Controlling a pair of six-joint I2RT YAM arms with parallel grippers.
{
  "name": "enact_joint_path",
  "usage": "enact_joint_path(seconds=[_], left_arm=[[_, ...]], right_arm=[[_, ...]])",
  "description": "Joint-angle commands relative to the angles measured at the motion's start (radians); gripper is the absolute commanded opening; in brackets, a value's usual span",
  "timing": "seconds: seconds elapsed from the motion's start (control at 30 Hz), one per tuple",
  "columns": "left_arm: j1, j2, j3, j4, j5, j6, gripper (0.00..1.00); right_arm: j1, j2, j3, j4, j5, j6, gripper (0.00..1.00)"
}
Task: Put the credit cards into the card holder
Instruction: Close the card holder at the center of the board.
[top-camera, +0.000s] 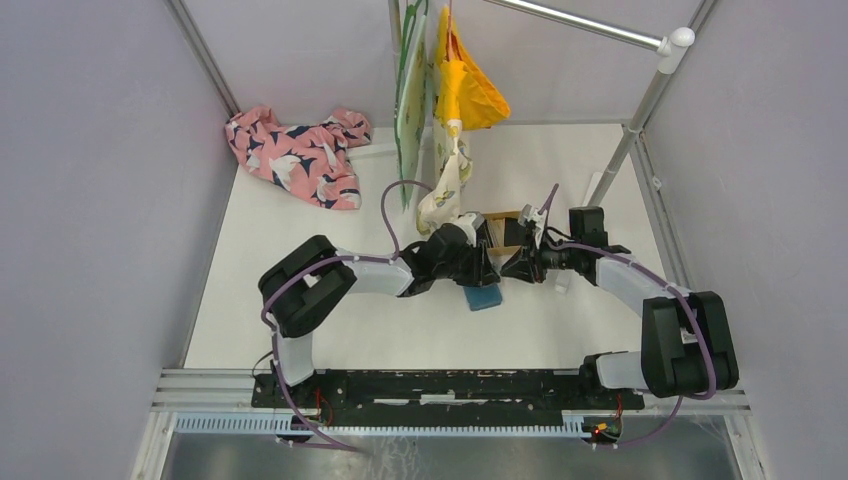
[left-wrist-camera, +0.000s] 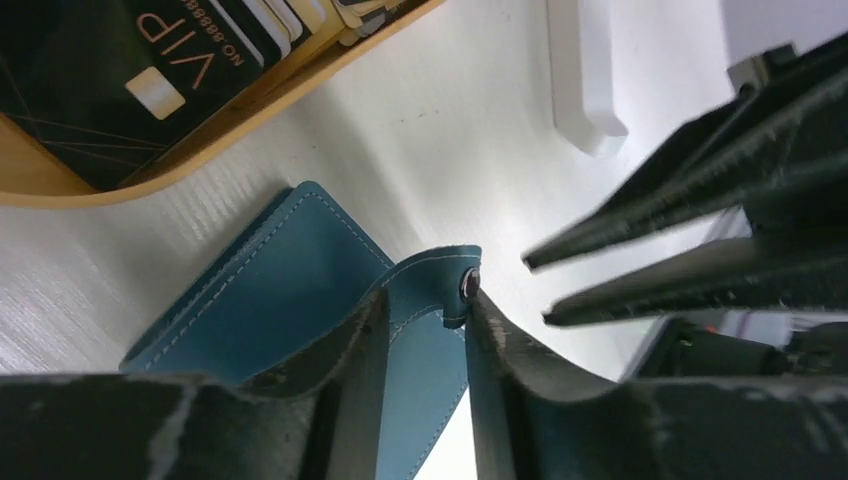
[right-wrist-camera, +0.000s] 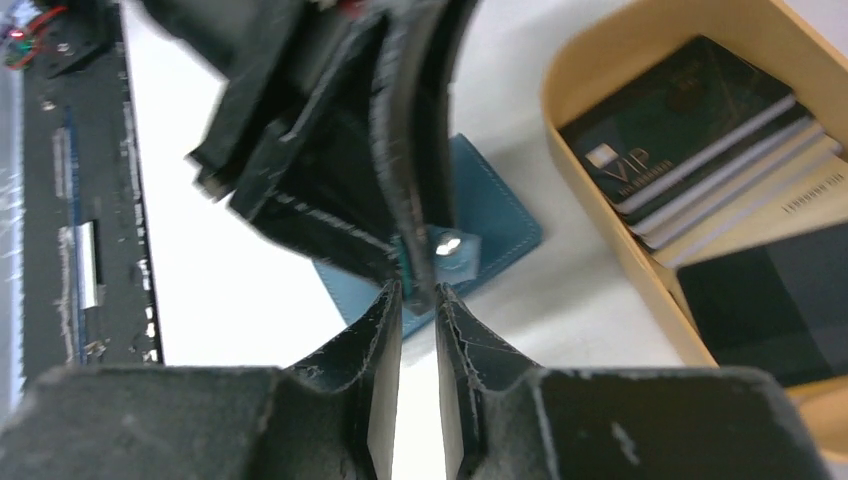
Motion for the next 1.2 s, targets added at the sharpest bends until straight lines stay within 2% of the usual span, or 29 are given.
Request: enact_joint_path(seconds=[0.0, 0.07, 0.17, 0.23, 0.27, 0.33, 0.43, 0.47, 0.57, 0.73, 0.97, 1.07, 1.17], left_arm=[[0.067, 0.007, -0.061, 0.191, 0.168, -0.144, 0.45], [0.078, 0.007, -0.081, 0.251, 0.209, -0.16, 0.51], [0.085, 0.01, -0.107, 0.336, 0.262, -0.203, 0.58], [0.09, 0.015, -0.125, 0.397, 0.295, -0.237, 0.61], [0.093, 0.016, -0.133, 0.427, 0.311, -0.252, 0.62], [0.096, 0.008, -0.148, 0.473, 0.327, -0.277, 0.65], [0.1, -0.027, -0.171, 0.488, 0.32, -0.284, 0.67], [0.102, -0.045, -0.178, 0.485, 0.311, -0.281, 0.67], [0.103, -0.113, -0.192, 0.433, 0.272, -0.247, 0.67], [0.103, -0.263, -0.217, 0.249, 0.163, -0.141, 0.67], [0.103, -0.487, -0.316, 0.037, -0.019, -0.047, 0.67], [0.103, -0.509, -0.343, -0.035, -0.043, -0.071, 0.73], [0.103, -0.479, -0.395, 0.001, -0.018, -0.17, 0.87]], right_arm=[[-0.005, -0.011, 0.026, -0.037, -0.2, -0.11, 0.22], [-0.003, -0.01, 0.043, -0.139, -0.277, -0.233, 0.21], [0.001, -0.011, 0.086, -0.378, -0.33, -0.559, 0.2], [0.006, -0.008, 0.093, -0.475, -0.338, -0.693, 0.2], [0.01, -0.005, 0.087, -0.472, -0.326, -0.707, 0.2], [0.024, 0.001, 0.066, -0.351, -0.264, -0.593, 0.18], [0.06, -0.032, -0.023, -0.036, -0.082, -0.248, 0.17], [0.078, -0.047, -0.05, 0.053, -0.026, -0.184, 0.17], [0.116, -0.048, -0.068, 0.118, 0.044, -0.136, 0.17], [0.161, 0.021, -0.045, 0.104, 0.185, -0.127, 0.16], [0.2, 0.122, 0.038, -0.036, 0.337, -0.198, 0.15], [0.211, 0.143, 0.056, -0.07, 0.374, -0.213, 0.14], [0.216, 0.158, 0.07, -0.095, 0.394, -0.219, 0.14]])
